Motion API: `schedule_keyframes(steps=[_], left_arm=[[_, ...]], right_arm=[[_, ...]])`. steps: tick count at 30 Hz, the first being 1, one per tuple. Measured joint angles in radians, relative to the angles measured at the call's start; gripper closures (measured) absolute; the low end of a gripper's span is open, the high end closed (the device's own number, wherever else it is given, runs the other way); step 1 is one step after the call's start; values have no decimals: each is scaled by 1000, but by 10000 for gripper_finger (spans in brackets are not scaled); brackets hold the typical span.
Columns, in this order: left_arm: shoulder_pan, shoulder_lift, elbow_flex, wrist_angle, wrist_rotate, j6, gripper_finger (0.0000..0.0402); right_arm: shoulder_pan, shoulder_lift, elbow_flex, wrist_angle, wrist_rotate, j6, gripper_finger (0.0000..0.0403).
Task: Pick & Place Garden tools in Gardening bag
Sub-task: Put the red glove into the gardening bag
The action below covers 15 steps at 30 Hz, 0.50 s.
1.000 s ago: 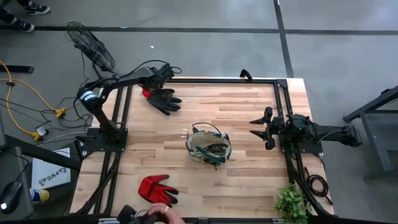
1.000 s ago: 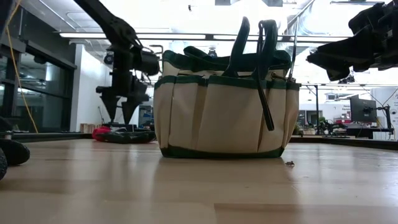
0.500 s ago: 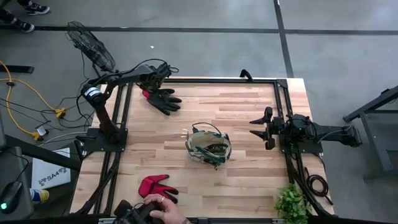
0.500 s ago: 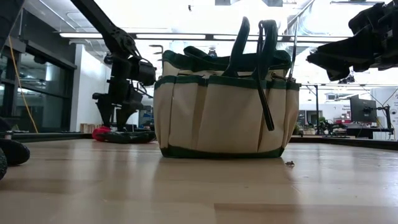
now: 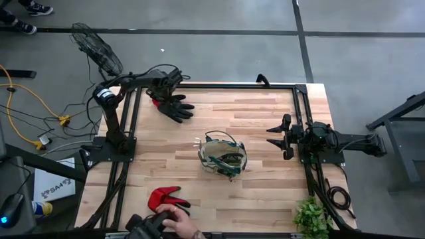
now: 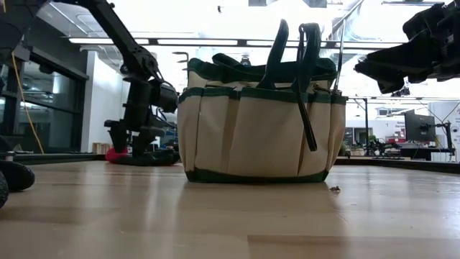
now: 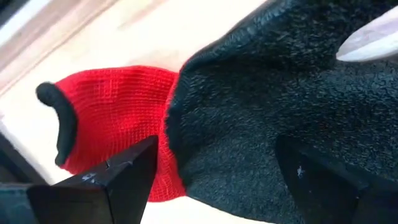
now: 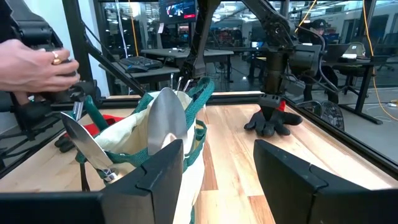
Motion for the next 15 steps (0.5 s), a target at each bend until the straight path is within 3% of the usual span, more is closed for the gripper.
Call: schedule_keyframes(steps=[8,11,15], left_arm=[[-23,47,-16,27,49,4,82],[-33,47,-52,94,121,1,83],[-39,45,-82,117,148,-13,102]], right_arm=[[0,0,0,0,0,0,214],[0,0,0,0,0,0,214],[0,0,0,-1,0,0,214]])
